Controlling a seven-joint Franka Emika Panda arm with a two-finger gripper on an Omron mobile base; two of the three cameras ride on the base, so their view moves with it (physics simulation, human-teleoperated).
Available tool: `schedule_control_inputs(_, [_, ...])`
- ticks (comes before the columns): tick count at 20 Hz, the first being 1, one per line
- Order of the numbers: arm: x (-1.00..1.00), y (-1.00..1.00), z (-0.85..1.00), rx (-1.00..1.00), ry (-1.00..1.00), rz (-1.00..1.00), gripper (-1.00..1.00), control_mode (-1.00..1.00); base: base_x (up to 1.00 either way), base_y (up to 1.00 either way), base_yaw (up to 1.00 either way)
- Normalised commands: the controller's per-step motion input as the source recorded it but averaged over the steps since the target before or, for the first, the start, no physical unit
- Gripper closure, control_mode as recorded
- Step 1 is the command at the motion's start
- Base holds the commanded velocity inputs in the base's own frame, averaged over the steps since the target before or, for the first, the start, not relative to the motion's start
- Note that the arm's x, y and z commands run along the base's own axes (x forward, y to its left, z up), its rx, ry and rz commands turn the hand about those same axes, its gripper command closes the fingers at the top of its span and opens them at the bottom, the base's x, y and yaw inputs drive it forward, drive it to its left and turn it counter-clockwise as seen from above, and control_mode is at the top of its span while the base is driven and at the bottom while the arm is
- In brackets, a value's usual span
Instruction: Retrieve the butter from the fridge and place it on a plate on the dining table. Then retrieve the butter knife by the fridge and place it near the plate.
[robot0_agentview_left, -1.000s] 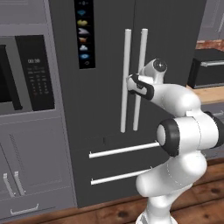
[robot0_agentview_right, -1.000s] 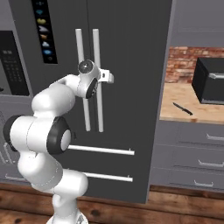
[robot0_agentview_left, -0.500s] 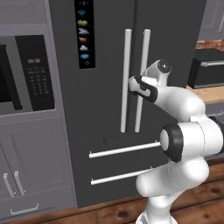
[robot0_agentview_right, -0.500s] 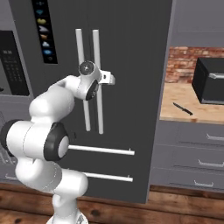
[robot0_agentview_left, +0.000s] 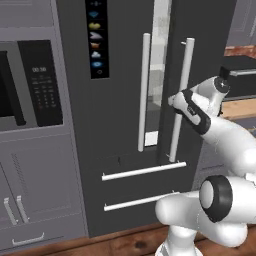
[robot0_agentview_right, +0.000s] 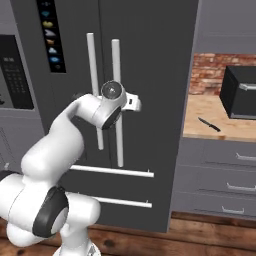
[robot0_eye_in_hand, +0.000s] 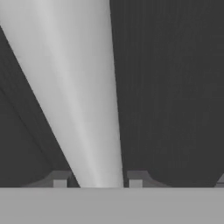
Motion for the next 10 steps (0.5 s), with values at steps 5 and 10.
schedule_control_inputs(5, [-0.94,-1.00,0.35,0.15,0.16,0.07,1.00,-1.00,0.00,0.00,0.00])
schedule_control_inputs(10, [-0.88,-1.00,0.30,0.17,0.16,0.06,1.00,-1.00,0.00,0.00,0.00])
